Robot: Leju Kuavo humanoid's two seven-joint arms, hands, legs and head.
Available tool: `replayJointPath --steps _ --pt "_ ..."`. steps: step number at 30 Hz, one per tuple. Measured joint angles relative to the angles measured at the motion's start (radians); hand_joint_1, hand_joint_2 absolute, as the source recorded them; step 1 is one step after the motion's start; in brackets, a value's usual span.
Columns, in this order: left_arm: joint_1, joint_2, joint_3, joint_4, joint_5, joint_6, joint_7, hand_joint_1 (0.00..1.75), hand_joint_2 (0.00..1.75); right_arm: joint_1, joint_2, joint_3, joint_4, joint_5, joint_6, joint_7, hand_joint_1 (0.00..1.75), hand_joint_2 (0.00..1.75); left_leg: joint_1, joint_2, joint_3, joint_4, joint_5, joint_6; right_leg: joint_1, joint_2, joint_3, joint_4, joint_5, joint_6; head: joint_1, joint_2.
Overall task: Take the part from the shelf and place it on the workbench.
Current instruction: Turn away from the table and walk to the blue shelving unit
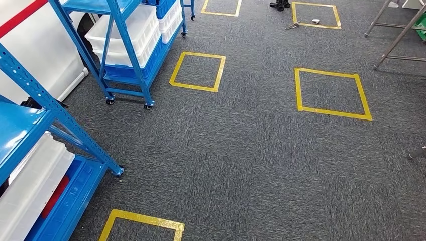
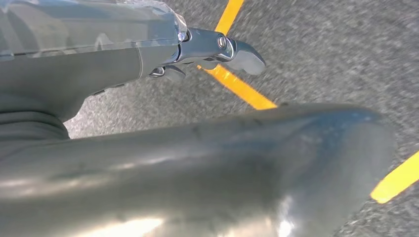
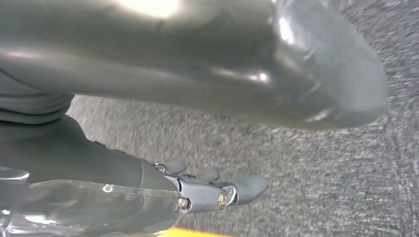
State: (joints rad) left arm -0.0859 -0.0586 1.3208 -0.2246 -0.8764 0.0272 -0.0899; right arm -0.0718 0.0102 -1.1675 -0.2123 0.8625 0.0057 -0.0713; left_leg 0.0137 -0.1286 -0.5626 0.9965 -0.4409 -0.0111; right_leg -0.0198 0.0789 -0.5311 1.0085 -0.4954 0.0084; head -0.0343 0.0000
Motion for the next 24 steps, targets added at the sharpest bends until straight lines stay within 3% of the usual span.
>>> replayJointPath --steps 1,2,3,5,7,8,9,10,12,14,16,17,19,21,22,23,24 --pt "0.003 -0.003 -0.002 0.000 -0.001 -0.002 0.001 0.00 0.00 0.000 -0.001 0.006 0.000 0.013 0.001 0.006 0.00 0.00 0.002 -0.010 -0.003 -0.002 0.002 -0.007 0.000 -0.013 0.001 -0.002 0.002 -0.007 0.000 0.000" --pt "0.006 -0.006 -0.002 0.000 -0.001 -0.006 -0.001 0.00 0.00 0.000 -0.002 0.013 0.000 0.026 0.003 0.011 0.00 0.00 0.003 -0.001 -0.006 0.003 -0.002 -0.013 0.001 -0.025 0.003 -0.006 0.004 -0.015 0.000 0.000" --pt "0.008 -0.010 -0.002 0.000 -0.001 -0.010 -0.003 0.00 0.00 0.001 -0.002 0.020 -0.001 0.038 0.006 0.015 0.00 0.00 0.003 0.023 -0.016 0.023 -0.015 -0.017 0.001 -0.039 0.006 -0.011 0.007 -0.024 0.000 0.000" --pt "0.007 -0.016 -0.003 0.001 -0.002 -0.016 -0.010 0.00 0.00 0.006 -0.001 0.032 -0.001 0.053 0.015 0.021 0.00 0.00 0.001 0.088 -0.064 0.128 -0.075 -0.022 0.004 -0.069 0.008 -0.017 0.008 -0.037 0.000 0.000" --pt "0.005 -0.021 -0.004 0.001 -0.002 -0.019 -0.017 0.00 0.00 0.011 0.002 0.043 -0.001 0.063 0.025 0.025 0.00 0.00 0.001 0.116 -0.128 0.265 -0.135 -0.027 0.011 -0.102 0.007 -0.016 0.006 -0.042 0.000 0.000" --pt "0.006 -0.022 -0.004 0.001 -0.001 -0.019 -0.019 0.00 0.00 0.012 0.004 0.048 -0.001 0.067 0.030 0.026 0.00 0.00 0.002 0.120 -0.141 0.296 -0.140 -0.028 0.013 -0.118 0.007 -0.015 0.005 -0.043 0.000 0.000" --pt "0.007 -0.023 -0.004 0.001 0.000 -0.019 -0.019 0.00 0.00 0.010 0.006 0.053 -0.001 0.072 0.034 0.028 0.00 0.00 0.002 0.123 -0.132 0.283 -0.125 -0.027 0.015 -0.132 0.008 -0.015 0.004 -0.044 0.000 0.000" --pt "0.009 -0.023 -0.004 0.001 0.000 -0.019 -0.018 0.00 0.00 0.009 0.009 0.058 -0.001 0.077 0.037 0.030 0.00 0.00 0.001 0.130 -0.102 0.230 -0.096 -0.025 0.017 -0.145 0.010 -0.015 0.003 -0.043 0.000 0.000" --pt "0.007 -0.023 -0.004 0.001 -0.001 -0.018 -0.013 0.00 0.00 0.004 0.015 0.068 0.000 0.083 0.040 0.035 0.00 0.00 -0.005 0.174 -0.019 0.082 -0.038 -0.012 0.021 -0.168 0.016 -0.014 -0.001 -0.038 0.000 0.000" --pt "0.003 -0.024 -0.005 0.001 -0.003 -0.017 -0.010 0.00 0.00 0.000 0.021 0.073 0.000 0.084 0.041 0.040 0.00 0.00 -0.013 0.203 0.019 0.006 -0.019 0.004 0.025 -0.187 0.022 -0.013 -0.005 -0.030 0.000 0.000" --pt "0.003 -0.024 -0.008 0.001 -0.009 -0.016 -0.009 0.00 0.00 -0.007 0.026 0.073 0.000 0.078 0.039 0.047 0.00 0.00 -0.016 0.185 0.017 -0.003 -0.017 0.015 0.025 -0.206 0.026 -0.015 -0.007 -0.020 0.000 0.000" --pt "0.004 -0.024 -0.010 0.001 -0.012 -0.016 -0.009 0.00 0.00 -0.010 0.028 0.073 0.000 0.073 0.038 0.049 0.00 0.00 -0.014 0.174 0.019 -0.009 -0.012 0.020 0.024 -0.201 0.028 -0.013 -0.011 -0.014 0.000 0.000" --pt "0.003 -0.024 -0.016 0.001 -0.017 -0.018 -0.014 0.00 0.00 -0.011 0.033 0.073 0.000 0.066 0.036 0.053 0.00 0.00 -0.008 0.153 0.021 -0.020 -0.001 0.031 0.019 -0.148 0.009 0.033 -0.047 -0.003 0.000 0.000" --pt "0.000 -0.023 -0.023 0.001 -0.020 -0.020 -0.022 0.00 0.00 -0.006 0.036 0.073 0.001 0.061 0.034 0.052 0.00 0.00 -0.006 0.130 0.017 -0.023 0.005 0.036 0.013 -0.092 -0.049 0.156 -0.115 0.003 0.000 0.000" --pt "-0.002 -0.023 -0.025 0.001 -0.022 -0.021 -0.026 0.00 0.00 -0.004 0.037 0.073 0.001 0.059 0.032 0.051 0.00 0.00 -0.007 0.117 0.015 -0.022 0.006 0.036 0.011 -0.084 -0.081 0.222 -0.141 0.004 0.000 0.000" --pt "-0.002 -0.022 -0.026 0.001 -0.023 -0.022 -0.029 0.00 0.00 -0.001 0.037 0.073 0.001 0.058 0.029 0.050 0.00 0.00 -0.007 0.103 0.013 -0.021 0.007 0.036 0.009 -0.081 -0.103 0.265 -0.149 0.006 0.000 0.000" --pt "-0.001 -0.021 -0.027 0.001 -0.023 -0.022 -0.032 0.00 0.00 0.000 0.037 0.073 0.001 0.057 0.027 0.048 0.00 0.00 -0.007 0.088 0.012 -0.018 0.007 0.034 0.007 -0.080 -0.107 0.270 -0.135 0.008 0.000 0.000"
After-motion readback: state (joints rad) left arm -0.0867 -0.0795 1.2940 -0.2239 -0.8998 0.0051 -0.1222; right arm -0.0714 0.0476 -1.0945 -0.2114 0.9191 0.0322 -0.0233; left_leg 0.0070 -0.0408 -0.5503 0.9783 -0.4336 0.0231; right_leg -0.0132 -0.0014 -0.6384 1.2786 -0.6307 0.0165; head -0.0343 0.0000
